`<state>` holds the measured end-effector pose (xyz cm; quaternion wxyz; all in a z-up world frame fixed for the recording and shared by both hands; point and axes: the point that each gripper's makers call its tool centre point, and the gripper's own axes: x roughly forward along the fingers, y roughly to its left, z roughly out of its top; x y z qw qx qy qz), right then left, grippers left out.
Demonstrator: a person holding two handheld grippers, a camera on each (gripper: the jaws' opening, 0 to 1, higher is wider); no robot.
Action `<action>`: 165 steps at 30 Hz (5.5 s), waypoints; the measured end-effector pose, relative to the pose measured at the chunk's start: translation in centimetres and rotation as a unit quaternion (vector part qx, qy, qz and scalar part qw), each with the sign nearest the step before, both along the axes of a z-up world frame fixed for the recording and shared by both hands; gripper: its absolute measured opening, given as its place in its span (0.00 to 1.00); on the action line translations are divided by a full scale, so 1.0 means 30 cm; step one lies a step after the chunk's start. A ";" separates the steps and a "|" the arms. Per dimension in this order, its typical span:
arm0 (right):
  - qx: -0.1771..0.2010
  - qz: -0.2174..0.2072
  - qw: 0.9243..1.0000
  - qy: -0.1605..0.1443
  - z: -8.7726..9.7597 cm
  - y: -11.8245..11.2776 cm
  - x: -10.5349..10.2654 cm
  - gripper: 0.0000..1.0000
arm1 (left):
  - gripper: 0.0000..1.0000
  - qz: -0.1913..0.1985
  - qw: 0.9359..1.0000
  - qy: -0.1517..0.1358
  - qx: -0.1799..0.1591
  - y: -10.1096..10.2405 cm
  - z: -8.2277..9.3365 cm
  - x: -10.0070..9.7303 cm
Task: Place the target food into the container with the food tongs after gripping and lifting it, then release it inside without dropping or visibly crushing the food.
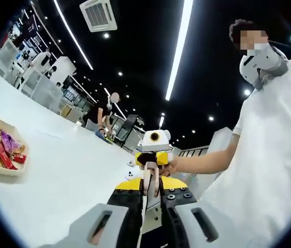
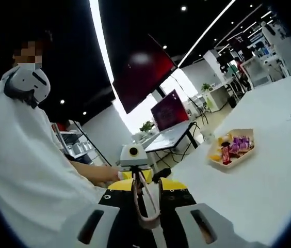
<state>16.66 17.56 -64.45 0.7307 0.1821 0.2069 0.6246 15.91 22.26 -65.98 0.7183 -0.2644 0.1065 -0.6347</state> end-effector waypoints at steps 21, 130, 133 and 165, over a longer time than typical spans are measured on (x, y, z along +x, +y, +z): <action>-0.111 0.056 0.992 -0.005 -0.146 0.006 -0.095 0.21 | 0.09 -0.019 0.998 -0.030 0.044 0.012 -0.032 -0.039; -0.287 0.104 0.944 -0.125 -0.616 -0.081 0.154 0.20 | 0.31 0.113 0.934 0.017 0.338 -0.076 -0.572 0.197; -0.288 0.098 0.944 -0.129 -0.620 -0.077 0.164 0.20 | 0.31 0.114 0.931 0.003 0.347 -0.070 -0.572 0.212; -0.280 0.060 0.938 -0.194 -0.674 -0.060 0.271 0.21 | 0.43 0.146 0.889 -0.126 0.416 -0.050 -0.607 0.342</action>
